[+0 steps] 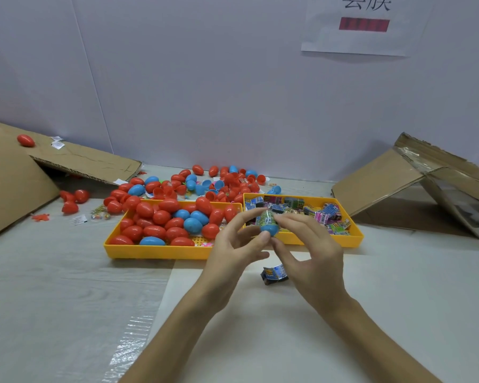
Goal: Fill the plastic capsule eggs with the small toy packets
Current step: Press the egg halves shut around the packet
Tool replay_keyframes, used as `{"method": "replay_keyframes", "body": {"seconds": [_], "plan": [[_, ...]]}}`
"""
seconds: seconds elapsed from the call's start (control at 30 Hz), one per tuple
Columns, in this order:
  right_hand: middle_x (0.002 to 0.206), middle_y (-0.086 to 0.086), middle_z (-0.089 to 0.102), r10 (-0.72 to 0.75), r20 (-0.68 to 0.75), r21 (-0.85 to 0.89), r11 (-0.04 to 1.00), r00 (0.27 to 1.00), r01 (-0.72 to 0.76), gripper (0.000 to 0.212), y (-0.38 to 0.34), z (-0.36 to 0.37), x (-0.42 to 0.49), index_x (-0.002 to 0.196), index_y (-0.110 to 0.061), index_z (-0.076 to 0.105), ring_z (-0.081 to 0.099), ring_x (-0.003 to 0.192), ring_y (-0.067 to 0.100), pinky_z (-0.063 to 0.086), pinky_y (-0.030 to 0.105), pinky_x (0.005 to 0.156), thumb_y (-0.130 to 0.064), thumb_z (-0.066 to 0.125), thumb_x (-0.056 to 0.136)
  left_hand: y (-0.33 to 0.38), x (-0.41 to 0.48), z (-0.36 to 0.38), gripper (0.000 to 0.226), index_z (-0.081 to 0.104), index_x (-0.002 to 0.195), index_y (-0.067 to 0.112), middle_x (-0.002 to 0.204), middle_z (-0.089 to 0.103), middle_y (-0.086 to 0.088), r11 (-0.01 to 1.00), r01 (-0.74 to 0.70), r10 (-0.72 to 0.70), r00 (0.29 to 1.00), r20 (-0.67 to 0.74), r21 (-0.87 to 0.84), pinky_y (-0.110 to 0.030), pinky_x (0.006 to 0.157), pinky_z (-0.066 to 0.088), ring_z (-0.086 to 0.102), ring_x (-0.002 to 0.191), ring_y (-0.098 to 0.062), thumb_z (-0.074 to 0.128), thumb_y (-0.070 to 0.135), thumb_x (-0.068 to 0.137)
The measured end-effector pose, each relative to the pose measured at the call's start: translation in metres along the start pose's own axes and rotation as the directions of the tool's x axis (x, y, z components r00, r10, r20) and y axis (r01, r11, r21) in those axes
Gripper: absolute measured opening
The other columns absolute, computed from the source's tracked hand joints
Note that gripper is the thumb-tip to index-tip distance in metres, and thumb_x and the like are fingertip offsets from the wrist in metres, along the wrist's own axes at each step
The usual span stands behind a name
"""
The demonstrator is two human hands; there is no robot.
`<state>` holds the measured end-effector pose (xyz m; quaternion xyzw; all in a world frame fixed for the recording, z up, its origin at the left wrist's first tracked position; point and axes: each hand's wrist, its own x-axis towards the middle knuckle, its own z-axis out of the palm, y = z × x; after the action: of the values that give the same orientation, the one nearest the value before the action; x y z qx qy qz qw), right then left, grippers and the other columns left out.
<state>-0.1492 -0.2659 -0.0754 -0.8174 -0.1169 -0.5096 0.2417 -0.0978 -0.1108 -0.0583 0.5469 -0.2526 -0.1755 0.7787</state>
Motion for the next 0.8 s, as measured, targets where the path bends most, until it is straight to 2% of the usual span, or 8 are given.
{"method": "replay_keyframes", "body": {"seconds": [0.17, 0.3, 0.4, 0.47, 0.53, 0.63, 0.7, 0.8], "plan": [[0.118, 0.003, 0.071, -0.026, -0.003, 0.018, 0.999, 1.0, 0.026, 0.03, 0.0037, 0.0018, -0.0027, 0.117, -0.005, 0.073, 0.068, 0.111, 0.019, 0.057, 0.04, 0.089, -0.015, 0.073, 0.089, -0.0021, 0.0006, 0.0006, 0.04, 0.066, 0.125, 0.043, 0.109, 0.077, -0.001, 0.994, -0.064, 0.066, 0.998, -0.016, 0.093, -0.026, 0.081, 0.058, 0.072, 0.105, -0.019, 0.071, 0.022, 0.092], [0.118, 0.005, 0.072, -0.028, -0.011, 0.027, 0.999, 1.0, 0.028, 0.03, 0.0041, 0.0024, -0.0033, 0.116, -0.003, 0.074, 0.068, 0.111, 0.02, 0.058, 0.041, 0.09, -0.01, 0.075, 0.086, -0.0046, 0.0004, 0.0018, 0.039, 0.067, 0.122, 0.04, 0.105, 0.078, -0.004, 0.994, -0.072, 0.075, 0.996, -0.047, 0.079, -0.025, 0.08, 0.058, 0.073, 0.103, -0.021, 0.072, 0.023, 0.088], [0.12, 0.002, 0.071, -0.019, 0.004, 0.055, 0.998, 1.0, 0.019, 0.036, 0.0008, 0.0016, -0.0014, 0.123, -0.005, 0.07, 0.066, 0.114, 0.017, 0.055, 0.035, 0.096, -0.011, 0.074, 0.088, -0.0039, 0.0006, 0.0, 0.041, 0.064, 0.128, 0.035, 0.109, 0.077, -0.004, 0.997, -0.055, 0.057, 0.998, -0.037, 0.049, -0.029, 0.084, 0.06, 0.073, 0.105, -0.022, 0.071, 0.025, 0.089], [0.119, -0.002, 0.069, 0.049, 0.03, 0.126, 0.991, 0.998, -0.052, 0.039, -0.0024, 0.0005, 0.0001, 0.13, -0.009, 0.066, 0.065, 0.112, 0.013, 0.051, 0.026, 0.096, -0.014, 0.07, 0.091, -0.0031, 0.0009, -0.0014, 0.038, 0.063, 0.131, 0.033, 0.113, 0.076, -0.007, 1.0, -0.028, 0.028, 1.0, -0.001, 0.003, -0.035, 0.091, 0.059, 0.072, 0.108, -0.025, 0.065, 0.018, 0.096], [0.117, -0.005, 0.071, 0.201, 0.061, 0.234, 0.949, 0.978, -0.209, 0.036, -0.003, 0.0, 0.0014, 0.13, -0.015, 0.066, 0.067, 0.108, 0.012, 0.053, 0.024, 0.092, -0.018, 0.063, 0.094, -0.001, 0.0008, -0.0019, 0.036, 0.068, 0.124, 0.039, 0.115, 0.075, -0.007, 0.999, 0.012, -0.011, 1.0, 0.024, -0.042, -0.033, 0.088, 0.059, 0.072, 0.107, -0.027, 0.058, 0.014, 0.1], [0.113, -0.004, 0.073, 0.41, 0.171, 0.397, 0.804, 0.896, -0.443, 0.027, 0.0003, -0.0006, 0.0049, 0.12, -0.021, 0.071, 0.071, 0.103, 0.02, 0.058, 0.043, 0.087, -0.023, 0.061, 0.094, -0.0006, 0.0011, -0.0013, 0.037, 0.066, 0.128, 0.034, 0.117, 0.074, -0.009, 0.994, 0.078, -0.073, 0.995, 0.062, -0.078, -0.03, 0.08, 0.057, 0.071, 0.104, -0.026, 0.047, 0.013, 0.105], [0.11, -0.003, 0.073, 0.387, 0.152, 0.371, 0.831, 0.91, -0.415, 0.025, 0.0014, -0.0015, 0.0064, 0.115, -0.018, 0.072, 0.072, 0.099, 0.02, 0.059, 0.044, 0.082, -0.022, 0.065, 0.092, -0.002, 0.0017, -0.0007, 0.035, 0.06, 0.134, 0.027, 0.116, 0.073, -0.011, 0.991, 0.102, -0.096, 0.993, 0.071, -0.085, -0.031, 0.079, 0.056, 0.071, 0.102, -0.024, 0.044, 0.015, 0.106], [0.11, -0.001, 0.07, 0.247, 0.066, 0.275, 0.927, 0.967, -0.256, 0.029, 0.0009, -0.0034, 0.0053, 0.114, -0.013, 0.072, 0.071, 0.096, 0.018, 0.06, 0.036, 0.077, -0.018, 0.074, 0.086, -0.0026, 0.0021, 0.0012, 0.036, 0.054, 0.137, 0.021, 0.12, 0.071, -0.017, 0.983, 0.119, -0.109, 0.991, 0.074, -0.142, -0.032, 0.079, 0.058, 0.07, 0.105, -0.026, 0.048, 0.02, 0.102]]}}
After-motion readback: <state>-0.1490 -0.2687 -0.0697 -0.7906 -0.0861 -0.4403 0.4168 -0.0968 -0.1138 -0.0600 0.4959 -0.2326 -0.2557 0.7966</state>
